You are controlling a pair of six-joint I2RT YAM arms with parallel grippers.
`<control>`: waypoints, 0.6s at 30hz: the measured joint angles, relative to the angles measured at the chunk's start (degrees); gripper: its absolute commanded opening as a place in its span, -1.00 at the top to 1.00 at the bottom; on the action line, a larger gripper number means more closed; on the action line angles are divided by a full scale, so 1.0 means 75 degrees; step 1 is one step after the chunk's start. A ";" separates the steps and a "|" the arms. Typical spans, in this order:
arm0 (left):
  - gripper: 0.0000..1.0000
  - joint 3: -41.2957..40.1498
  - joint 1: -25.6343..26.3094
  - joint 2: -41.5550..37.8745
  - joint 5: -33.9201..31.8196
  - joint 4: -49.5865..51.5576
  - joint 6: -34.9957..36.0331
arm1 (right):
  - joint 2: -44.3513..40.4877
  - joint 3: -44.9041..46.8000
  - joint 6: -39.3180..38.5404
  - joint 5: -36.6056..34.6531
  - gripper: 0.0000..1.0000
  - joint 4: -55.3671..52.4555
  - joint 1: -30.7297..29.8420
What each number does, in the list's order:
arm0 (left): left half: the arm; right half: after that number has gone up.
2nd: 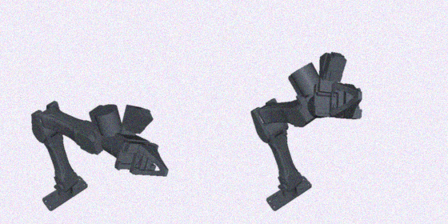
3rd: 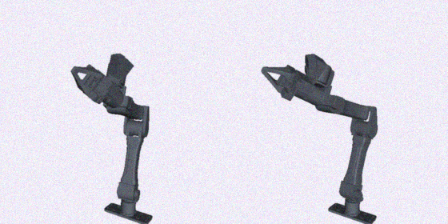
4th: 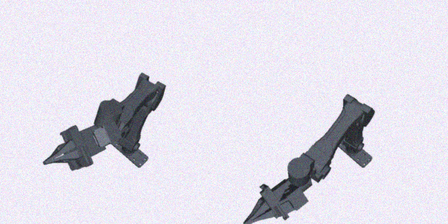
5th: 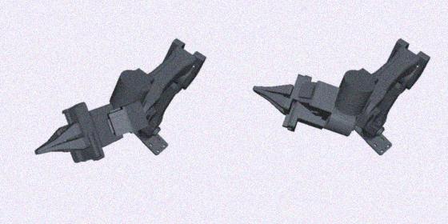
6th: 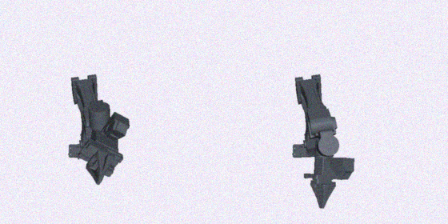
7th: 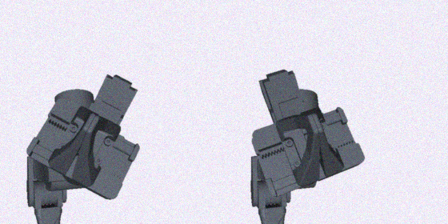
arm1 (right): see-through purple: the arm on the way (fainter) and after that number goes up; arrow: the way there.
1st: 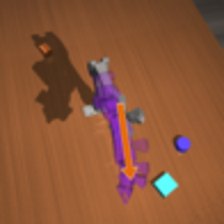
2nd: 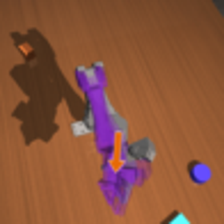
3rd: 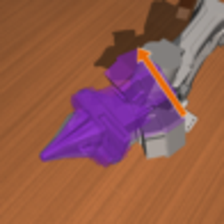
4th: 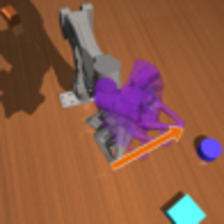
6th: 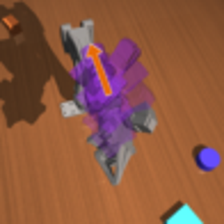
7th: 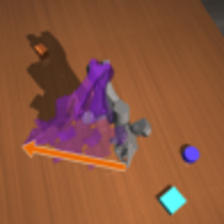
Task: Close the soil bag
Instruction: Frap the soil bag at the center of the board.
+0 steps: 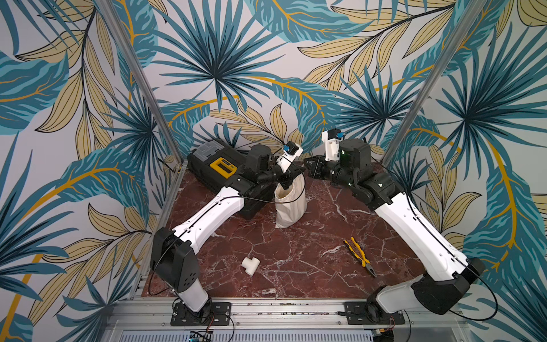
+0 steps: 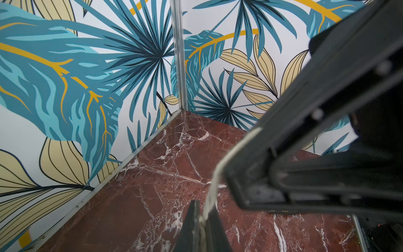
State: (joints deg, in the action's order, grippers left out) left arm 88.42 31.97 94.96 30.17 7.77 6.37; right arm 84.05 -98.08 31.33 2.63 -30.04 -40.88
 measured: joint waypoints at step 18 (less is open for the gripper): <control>0.68 0.0000 0.0085 -0.0032 -0.0262 0.0629 0.0664 | 0.0041 -0.0294 0.0009 -0.0236 1.00 -0.0353 -0.0006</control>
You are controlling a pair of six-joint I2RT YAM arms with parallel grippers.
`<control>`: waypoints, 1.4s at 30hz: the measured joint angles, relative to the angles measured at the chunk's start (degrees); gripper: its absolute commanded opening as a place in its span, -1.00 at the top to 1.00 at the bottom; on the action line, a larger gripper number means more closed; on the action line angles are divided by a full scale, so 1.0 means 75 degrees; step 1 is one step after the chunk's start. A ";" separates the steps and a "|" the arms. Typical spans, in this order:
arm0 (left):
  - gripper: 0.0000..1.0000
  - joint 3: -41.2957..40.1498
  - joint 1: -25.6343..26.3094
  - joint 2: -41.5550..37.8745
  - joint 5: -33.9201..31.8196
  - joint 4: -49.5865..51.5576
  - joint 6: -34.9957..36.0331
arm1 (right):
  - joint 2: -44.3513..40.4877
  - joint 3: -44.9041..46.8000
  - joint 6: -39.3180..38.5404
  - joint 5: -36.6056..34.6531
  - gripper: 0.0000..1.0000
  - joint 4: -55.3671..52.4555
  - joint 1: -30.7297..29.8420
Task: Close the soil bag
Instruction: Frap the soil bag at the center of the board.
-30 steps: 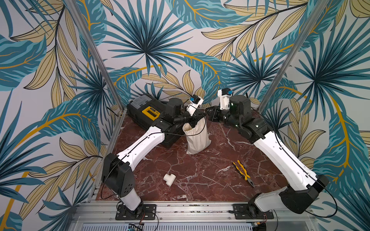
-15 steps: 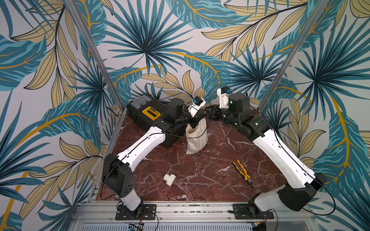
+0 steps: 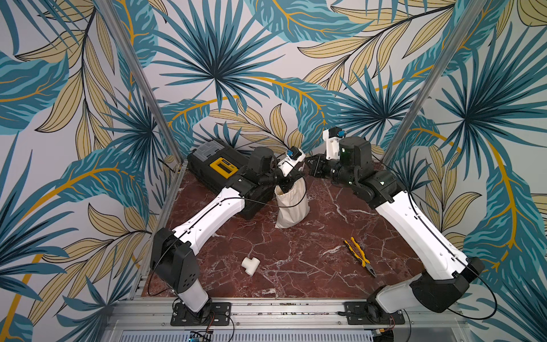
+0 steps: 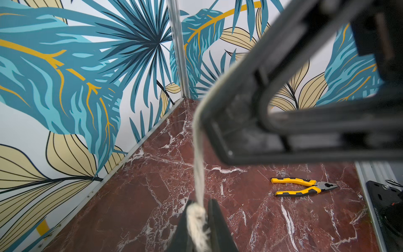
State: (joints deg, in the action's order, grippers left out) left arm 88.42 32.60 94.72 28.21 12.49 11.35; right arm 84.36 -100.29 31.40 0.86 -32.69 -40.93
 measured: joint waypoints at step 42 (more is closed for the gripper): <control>0.67 -0.1058 0.0050 -0.1026 0.0175 0.0466 0.0516 | -0.0388 -0.0297 -0.0417 -0.0699 1.00 -0.0664 -0.0093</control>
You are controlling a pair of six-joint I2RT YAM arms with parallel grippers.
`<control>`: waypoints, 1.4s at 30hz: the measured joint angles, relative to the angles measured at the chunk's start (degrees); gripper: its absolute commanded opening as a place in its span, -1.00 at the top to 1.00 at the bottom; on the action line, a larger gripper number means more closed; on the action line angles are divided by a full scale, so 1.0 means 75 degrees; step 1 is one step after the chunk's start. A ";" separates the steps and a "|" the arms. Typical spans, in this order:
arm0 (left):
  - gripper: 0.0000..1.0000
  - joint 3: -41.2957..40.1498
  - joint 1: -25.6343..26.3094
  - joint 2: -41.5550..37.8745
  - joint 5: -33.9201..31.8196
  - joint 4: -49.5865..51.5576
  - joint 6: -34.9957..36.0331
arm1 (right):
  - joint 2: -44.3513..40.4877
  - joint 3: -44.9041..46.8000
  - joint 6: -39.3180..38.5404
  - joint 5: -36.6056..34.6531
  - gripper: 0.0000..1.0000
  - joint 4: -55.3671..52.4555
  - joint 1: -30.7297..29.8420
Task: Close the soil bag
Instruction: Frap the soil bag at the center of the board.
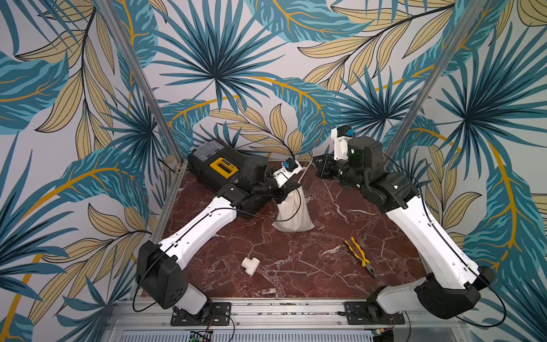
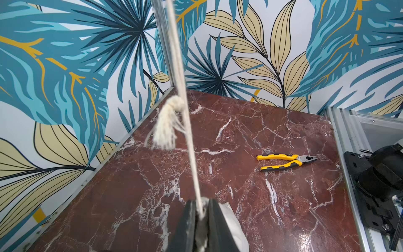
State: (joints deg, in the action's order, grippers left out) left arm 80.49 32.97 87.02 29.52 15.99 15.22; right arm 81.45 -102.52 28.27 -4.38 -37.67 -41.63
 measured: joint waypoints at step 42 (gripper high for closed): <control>-0.26 -0.0402 -0.0093 -0.0082 0.0189 -0.1204 -0.0816 | -0.0688 0.1702 0.0041 0.1687 1.00 0.2189 0.0082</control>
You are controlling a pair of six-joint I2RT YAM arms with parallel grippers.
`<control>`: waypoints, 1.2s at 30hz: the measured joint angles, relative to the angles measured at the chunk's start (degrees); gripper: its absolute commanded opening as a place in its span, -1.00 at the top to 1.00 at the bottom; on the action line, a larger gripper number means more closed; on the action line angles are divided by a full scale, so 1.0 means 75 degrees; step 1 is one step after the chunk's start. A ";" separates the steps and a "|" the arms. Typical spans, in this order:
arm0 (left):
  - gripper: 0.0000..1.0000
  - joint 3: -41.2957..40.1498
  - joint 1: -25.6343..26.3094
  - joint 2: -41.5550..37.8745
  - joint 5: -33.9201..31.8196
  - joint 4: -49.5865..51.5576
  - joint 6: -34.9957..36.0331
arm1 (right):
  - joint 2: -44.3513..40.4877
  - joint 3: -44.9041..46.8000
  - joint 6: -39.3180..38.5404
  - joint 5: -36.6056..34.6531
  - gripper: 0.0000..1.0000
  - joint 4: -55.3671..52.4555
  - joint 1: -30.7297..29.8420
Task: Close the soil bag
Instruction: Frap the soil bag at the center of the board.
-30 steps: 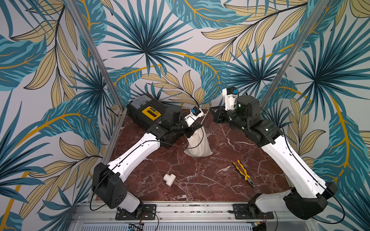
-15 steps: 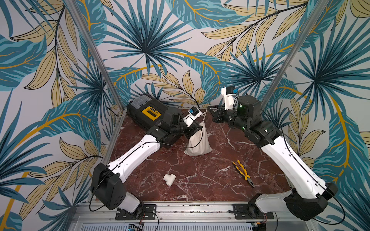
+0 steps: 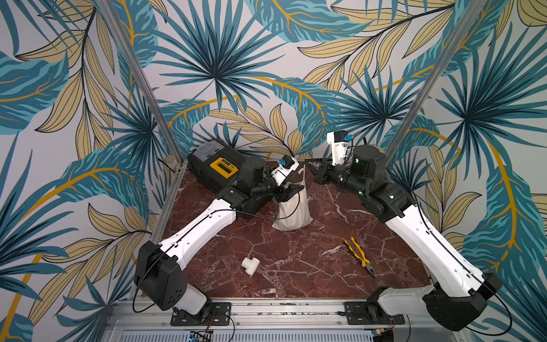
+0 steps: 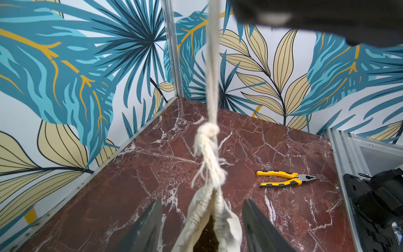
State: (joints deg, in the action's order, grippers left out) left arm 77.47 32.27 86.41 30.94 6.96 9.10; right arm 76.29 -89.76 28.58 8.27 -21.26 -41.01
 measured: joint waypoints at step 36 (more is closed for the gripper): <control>0.33 0.0577 -0.0268 0.1084 0.2043 -0.1507 -0.0443 | 0.0006 -0.0029 -0.0009 0.0050 1.00 -0.0076 0.0000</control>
State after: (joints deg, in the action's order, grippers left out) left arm 81.80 30.26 94.54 46.26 -4.34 5.78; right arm 76.34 -89.97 28.51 8.64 -21.82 -41.01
